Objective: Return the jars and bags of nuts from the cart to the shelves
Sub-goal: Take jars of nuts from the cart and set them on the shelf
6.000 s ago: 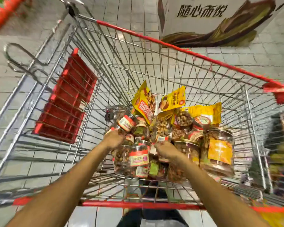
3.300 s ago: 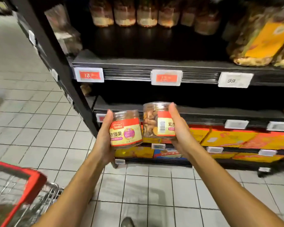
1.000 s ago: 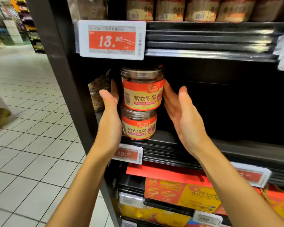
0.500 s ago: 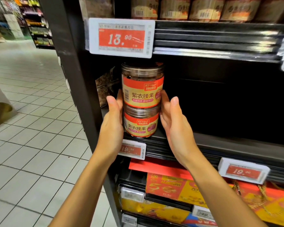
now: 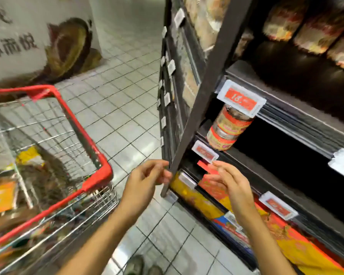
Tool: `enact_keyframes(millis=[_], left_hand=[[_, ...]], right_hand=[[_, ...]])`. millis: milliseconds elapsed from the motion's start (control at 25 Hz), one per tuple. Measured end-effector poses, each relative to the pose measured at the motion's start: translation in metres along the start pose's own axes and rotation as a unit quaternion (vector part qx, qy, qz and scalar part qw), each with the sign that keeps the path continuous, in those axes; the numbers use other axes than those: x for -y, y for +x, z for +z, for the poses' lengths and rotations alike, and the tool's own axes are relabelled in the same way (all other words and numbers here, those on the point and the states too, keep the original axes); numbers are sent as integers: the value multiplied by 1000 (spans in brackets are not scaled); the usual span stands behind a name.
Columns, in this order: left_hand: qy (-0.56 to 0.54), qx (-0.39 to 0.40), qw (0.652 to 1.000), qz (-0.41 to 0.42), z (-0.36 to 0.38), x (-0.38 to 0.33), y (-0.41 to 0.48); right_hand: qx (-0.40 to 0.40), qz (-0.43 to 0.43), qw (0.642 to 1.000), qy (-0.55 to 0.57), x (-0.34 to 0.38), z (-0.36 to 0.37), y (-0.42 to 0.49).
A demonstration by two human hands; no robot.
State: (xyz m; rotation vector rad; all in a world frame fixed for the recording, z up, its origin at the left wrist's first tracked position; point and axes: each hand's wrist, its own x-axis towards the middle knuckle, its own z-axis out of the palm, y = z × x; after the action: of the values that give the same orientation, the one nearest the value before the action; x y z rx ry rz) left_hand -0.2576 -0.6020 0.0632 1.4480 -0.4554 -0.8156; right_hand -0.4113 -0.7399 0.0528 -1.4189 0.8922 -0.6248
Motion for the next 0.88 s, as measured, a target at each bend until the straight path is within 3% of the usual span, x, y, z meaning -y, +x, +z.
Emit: enact_keyframes(millis=[200, 360, 480, 600, 760, 880], left_hand=[[-37, -199, 979, -34, -114, -49, -121], [-73, -355, 930, -65, -185, -44, -200], [-96, -421, 899, -67, -254, -34, -234], [-91, -463, 878, -74, -342, -32, -252], [-56, -453, 881, -126, -468, -31, -243], [-69, -431, 884, -170, -540, -26, -218]], right_hand=[[189, -27, 981, -10, 66, 114, -57], [366, -23, 930, -24, 81, 239, -112], [467, -18, 883, -33, 80, 328, -143], [494, 13, 867, -73, 68, 420, -160], [415, 149, 890, -118, 34, 532, -159], [402, 180, 876, -196, -3, 582, -150]])
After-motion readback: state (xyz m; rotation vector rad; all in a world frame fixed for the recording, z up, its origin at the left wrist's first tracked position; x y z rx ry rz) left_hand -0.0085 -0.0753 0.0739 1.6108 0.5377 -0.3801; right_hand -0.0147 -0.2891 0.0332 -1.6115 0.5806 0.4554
